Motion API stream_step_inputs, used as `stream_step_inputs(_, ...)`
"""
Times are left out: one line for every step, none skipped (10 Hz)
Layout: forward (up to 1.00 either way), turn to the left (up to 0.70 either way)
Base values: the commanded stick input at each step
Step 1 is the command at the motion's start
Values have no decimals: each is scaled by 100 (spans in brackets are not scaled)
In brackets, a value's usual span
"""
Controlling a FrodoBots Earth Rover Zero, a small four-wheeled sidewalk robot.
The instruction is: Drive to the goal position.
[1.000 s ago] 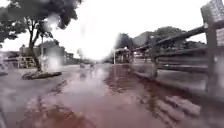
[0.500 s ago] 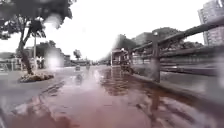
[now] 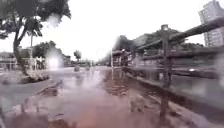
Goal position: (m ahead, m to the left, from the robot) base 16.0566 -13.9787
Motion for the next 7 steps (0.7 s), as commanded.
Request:
stream_step_inputs(100,1)
stream_step_inputs(100,1)
stream_step_inputs(100,1)
stream_step_inputs(100,1)
stream_step_inputs(100,1)
stream_step_inputs(100,1)
stream_step_inputs(100,1)
